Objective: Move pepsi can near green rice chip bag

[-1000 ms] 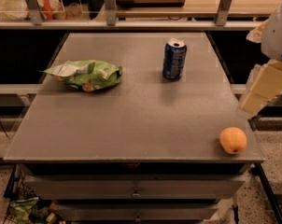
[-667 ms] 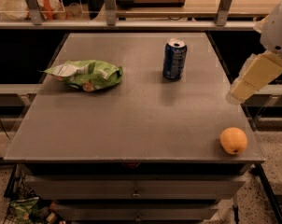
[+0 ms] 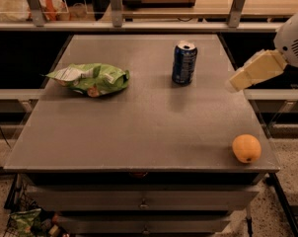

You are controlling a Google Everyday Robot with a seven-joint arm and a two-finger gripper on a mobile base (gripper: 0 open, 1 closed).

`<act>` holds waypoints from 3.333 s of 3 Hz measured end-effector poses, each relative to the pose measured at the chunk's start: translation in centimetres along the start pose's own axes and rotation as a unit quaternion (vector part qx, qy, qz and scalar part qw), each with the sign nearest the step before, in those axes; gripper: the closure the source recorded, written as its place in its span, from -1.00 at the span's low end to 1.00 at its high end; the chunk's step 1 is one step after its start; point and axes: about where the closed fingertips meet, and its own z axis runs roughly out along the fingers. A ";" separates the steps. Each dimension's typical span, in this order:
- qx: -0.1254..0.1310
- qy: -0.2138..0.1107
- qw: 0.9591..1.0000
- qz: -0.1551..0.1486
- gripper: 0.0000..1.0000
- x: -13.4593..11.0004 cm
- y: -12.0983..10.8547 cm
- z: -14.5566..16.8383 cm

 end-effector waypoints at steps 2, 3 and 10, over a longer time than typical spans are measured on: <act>-0.057 -0.071 0.994 0.059 -1.00 -1.0 -2.7 6.2; -0.101 -0.089 0.990 0.043 -1.00 -2.6 -2.9 9.3; -0.190 -0.128 0.973 -0.023 0.23 -8.6 -0.1 18.7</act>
Offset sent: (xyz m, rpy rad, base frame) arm 0.1016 0.0018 -0.0512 0.3200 -0.0021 0.0632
